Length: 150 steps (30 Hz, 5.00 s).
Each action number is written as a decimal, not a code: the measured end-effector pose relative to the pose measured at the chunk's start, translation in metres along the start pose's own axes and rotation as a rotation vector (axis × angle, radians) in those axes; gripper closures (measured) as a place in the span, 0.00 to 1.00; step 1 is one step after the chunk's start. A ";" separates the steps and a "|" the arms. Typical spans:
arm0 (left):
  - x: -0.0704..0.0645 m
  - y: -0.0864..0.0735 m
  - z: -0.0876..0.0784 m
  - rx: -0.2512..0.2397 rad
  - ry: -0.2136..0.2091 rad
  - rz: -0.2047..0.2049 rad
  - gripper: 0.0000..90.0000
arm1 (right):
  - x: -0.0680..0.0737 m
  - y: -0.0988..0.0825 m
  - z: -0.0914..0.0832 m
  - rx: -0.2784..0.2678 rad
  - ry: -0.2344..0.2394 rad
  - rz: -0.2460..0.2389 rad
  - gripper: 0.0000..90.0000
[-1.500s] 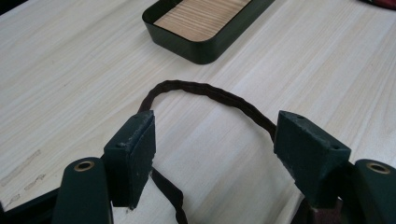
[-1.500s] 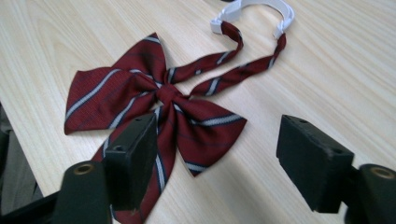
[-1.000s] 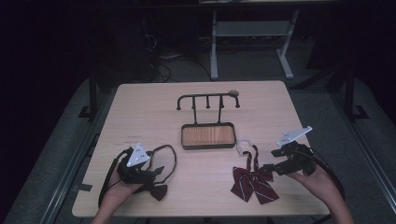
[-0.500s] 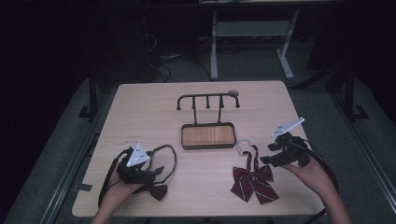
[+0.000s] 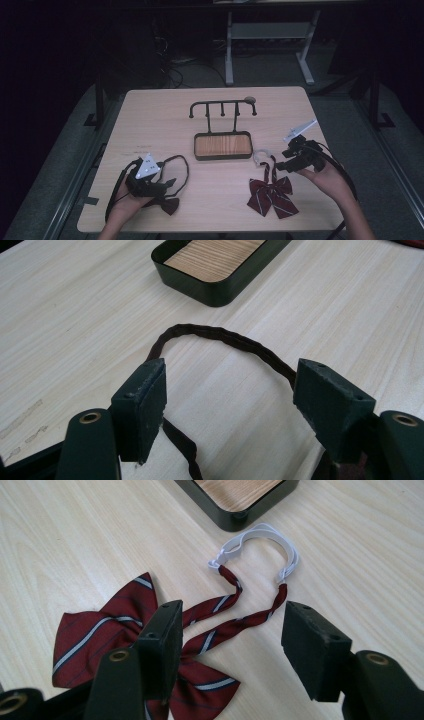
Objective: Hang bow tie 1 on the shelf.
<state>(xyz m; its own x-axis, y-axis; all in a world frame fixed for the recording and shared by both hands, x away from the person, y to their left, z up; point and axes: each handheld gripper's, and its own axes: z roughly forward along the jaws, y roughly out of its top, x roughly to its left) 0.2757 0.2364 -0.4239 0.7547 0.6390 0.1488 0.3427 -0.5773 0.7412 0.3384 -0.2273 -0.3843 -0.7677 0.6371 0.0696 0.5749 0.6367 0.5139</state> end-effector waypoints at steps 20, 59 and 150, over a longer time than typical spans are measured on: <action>0.000 -0.001 0.001 -0.007 -0.003 -0.008 0.33 | -0.020 0.029 0.033 0.104 -0.018 0.002 0.55; 0.000 0.001 0.000 0.001 -0.006 0.008 0.33 | -0.040 0.039 0.082 0.285 -0.062 0.035 0.76; 0.000 0.000 0.001 0.012 -0.008 0.006 0.33 | -0.015 0.056 -0.029 0.117 0.042 -0.097 0.97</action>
<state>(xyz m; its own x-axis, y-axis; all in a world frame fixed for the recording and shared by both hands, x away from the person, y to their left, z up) 0.2760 0.2358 -0.4244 0.7615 0.6311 0.1478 0.3443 -0.5871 0.7326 0.3743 -0.2138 -0.3320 -0.8311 0.5526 0.0617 0.5245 0.7423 0.4169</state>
